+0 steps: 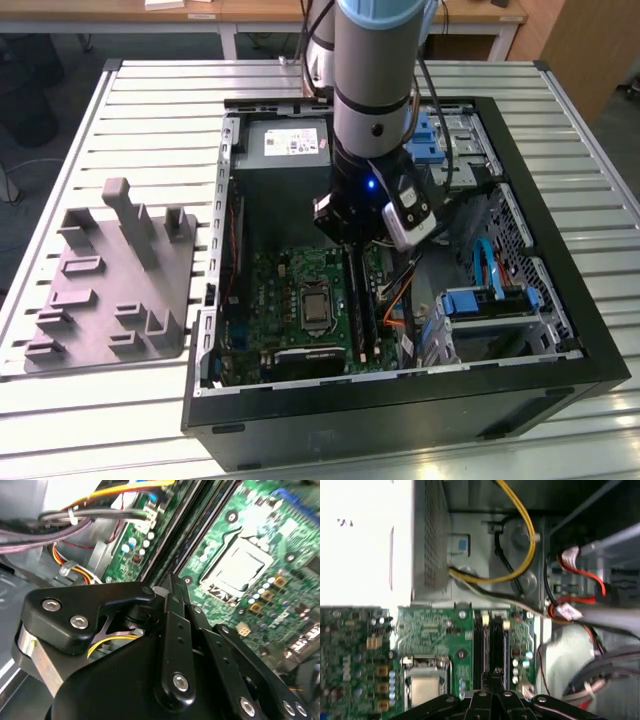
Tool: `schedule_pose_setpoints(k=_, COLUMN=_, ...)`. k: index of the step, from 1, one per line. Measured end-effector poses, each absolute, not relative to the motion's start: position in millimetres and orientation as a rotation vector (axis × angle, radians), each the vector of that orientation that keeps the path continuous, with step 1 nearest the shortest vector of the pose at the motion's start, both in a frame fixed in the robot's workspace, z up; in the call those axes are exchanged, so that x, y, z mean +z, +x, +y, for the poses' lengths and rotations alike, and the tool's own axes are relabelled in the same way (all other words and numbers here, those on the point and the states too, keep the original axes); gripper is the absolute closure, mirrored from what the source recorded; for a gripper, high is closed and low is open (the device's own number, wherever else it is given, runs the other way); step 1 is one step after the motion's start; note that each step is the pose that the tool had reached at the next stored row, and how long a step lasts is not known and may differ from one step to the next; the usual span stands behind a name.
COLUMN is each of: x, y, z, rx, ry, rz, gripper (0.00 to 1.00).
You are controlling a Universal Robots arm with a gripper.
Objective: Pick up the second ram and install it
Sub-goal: 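Press down the second ram until it locks into place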
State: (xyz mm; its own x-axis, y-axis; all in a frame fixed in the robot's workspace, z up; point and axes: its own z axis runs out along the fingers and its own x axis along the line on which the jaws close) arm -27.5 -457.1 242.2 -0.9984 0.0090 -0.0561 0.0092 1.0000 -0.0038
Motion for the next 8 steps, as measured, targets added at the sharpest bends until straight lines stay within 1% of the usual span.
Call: schedule_pose_setpoints(k=8, x=229, y=-30, z=-441, rx=-0.002, ry=0.014, rz=3.085, gripper=0.9)
